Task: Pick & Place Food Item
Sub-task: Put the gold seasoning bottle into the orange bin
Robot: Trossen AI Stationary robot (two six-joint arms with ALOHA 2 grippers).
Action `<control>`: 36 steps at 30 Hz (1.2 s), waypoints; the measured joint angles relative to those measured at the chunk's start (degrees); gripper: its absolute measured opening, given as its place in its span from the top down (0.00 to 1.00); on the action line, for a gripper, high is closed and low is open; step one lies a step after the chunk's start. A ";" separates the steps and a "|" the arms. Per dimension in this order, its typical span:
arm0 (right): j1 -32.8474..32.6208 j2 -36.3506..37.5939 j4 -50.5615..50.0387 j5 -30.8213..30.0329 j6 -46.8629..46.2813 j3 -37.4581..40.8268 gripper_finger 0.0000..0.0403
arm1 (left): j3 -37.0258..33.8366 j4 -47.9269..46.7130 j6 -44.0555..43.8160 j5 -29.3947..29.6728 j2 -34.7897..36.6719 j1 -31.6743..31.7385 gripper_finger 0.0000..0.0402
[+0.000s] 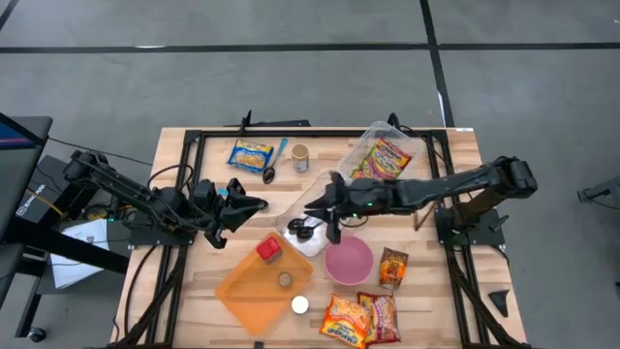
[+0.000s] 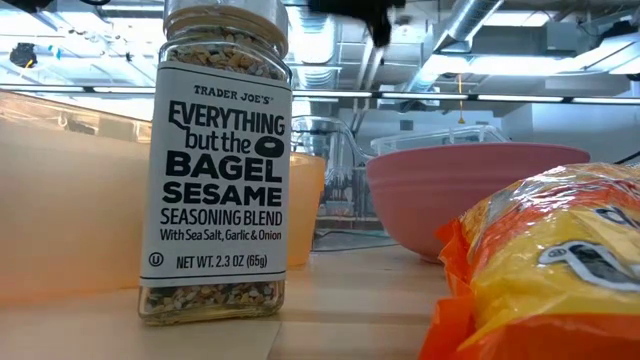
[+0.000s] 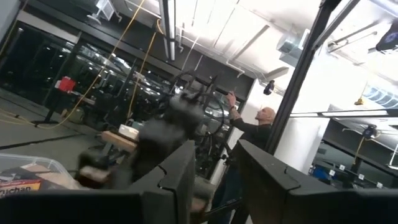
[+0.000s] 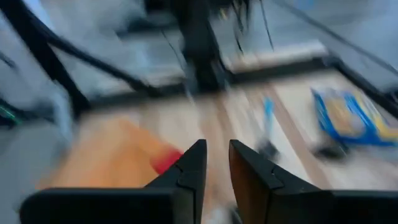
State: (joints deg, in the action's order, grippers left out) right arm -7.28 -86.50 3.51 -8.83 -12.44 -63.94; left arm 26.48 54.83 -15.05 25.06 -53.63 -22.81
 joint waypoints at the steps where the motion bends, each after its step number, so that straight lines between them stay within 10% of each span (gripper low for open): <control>1: -0.63 0.64 1.20 0.01 0.44 -0.05 0.84 | 0.00 0.00 0.87 0.02 -0.02 0.00 0.72; 28: -8.19 1.28 13.14 0.45 -5.42 0.03 0.84 | 6.72 6.40 7.37 5.34 0.56 0.30 0.72; 36: -8.88 9.34 16.16 1.49 -0.94 0.04 0.84 | 24.91 -23.27 16.30 5.07 3.53 6.71 0.72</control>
State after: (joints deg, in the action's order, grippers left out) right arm -16.16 -77.16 19.67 -7.33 -13.38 -63.90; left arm 51.39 31.56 1.26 30.13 -50.09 -16.10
